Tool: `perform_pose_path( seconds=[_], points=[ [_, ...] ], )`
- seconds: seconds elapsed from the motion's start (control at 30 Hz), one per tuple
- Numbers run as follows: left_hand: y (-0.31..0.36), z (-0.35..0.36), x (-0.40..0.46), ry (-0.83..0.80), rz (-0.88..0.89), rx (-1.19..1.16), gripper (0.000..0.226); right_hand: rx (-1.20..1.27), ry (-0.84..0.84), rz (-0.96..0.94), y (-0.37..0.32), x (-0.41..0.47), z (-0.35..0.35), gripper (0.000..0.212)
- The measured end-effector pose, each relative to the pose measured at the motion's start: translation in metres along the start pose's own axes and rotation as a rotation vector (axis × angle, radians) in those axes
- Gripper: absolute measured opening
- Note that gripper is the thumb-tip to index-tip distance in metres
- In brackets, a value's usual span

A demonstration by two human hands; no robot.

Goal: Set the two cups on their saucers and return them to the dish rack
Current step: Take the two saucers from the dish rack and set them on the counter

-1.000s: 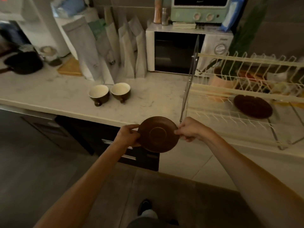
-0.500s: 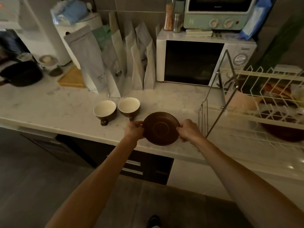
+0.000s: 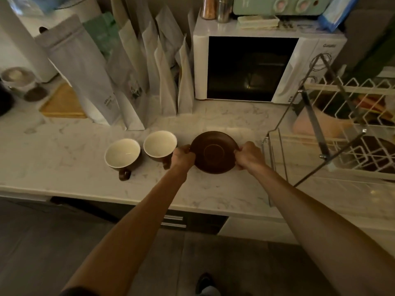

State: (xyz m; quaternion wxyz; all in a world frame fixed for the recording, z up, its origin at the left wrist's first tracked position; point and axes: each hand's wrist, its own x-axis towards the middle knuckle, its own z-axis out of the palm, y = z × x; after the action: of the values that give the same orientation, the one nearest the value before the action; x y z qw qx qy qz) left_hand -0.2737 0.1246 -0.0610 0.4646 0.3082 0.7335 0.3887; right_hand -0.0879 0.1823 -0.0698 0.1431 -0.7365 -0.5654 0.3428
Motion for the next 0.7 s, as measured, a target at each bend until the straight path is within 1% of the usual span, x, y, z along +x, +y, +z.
perform_pose_path(
  seconds=[0.1,0.23,0.5,0.7],
  points=[
    [0.006,0.001,0.010,-0.010,0.017,0.017,0.031,0.013,0.012,0.036,-0.004,0.011,0.006,0.025],
    [0.011,0.005,0.020,-0.011,0.025,0.003,0.027,0.038,0.047,0.056,-0.004,0.031,0.015,0.028],
    [0.013,0.008,0.032,-0.061,0.021,0.036,0.036,0.007,0.073,0.092,-0.004,0.041,0.025,0.033],
    [0.014,0.012,0.038,-0.071,0.008,0.070,0.039,0.035,0.058,0.102,-0.010,0.038,0.018,0.026]
  ],
)
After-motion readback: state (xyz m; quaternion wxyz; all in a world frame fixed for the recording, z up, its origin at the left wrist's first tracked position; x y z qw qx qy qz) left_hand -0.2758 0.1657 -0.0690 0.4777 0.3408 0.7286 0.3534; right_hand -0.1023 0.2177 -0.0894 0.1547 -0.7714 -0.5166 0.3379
